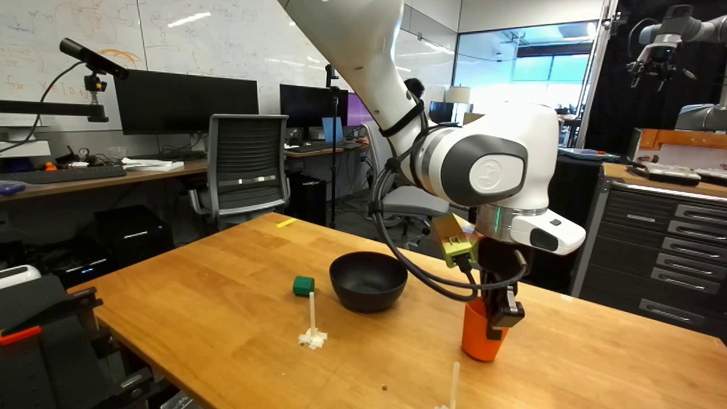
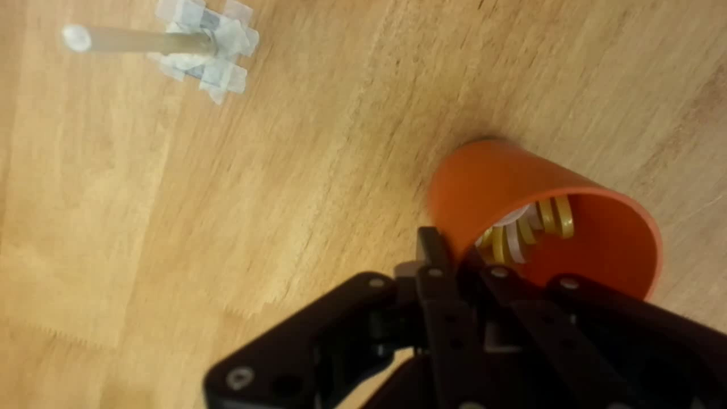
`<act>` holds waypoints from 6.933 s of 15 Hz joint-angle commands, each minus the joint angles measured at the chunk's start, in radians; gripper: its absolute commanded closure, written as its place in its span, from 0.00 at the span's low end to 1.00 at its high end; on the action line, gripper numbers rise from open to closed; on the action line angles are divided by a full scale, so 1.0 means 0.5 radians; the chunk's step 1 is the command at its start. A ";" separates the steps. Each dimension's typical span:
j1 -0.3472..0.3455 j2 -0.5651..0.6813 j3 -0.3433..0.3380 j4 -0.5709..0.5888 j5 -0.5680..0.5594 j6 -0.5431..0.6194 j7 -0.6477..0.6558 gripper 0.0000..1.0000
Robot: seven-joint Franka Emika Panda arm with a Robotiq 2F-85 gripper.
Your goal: Pour the coins from the cup into the bowl
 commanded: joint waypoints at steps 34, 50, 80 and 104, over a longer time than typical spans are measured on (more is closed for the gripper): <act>0.004 -0.152 -0.158 -0.025 -0.016 -0.090 0.171 0.93; 0.024 -0.166 -0.082 -0.021 -0.077 -0.108 -0.026 0.00; -0.022 0.135 -0.064 0.253 -0.007 -0.175 0.107 0.58; 0.063 -0.001 -0.085 0.106 -0.024 -0.040 0.174 0.92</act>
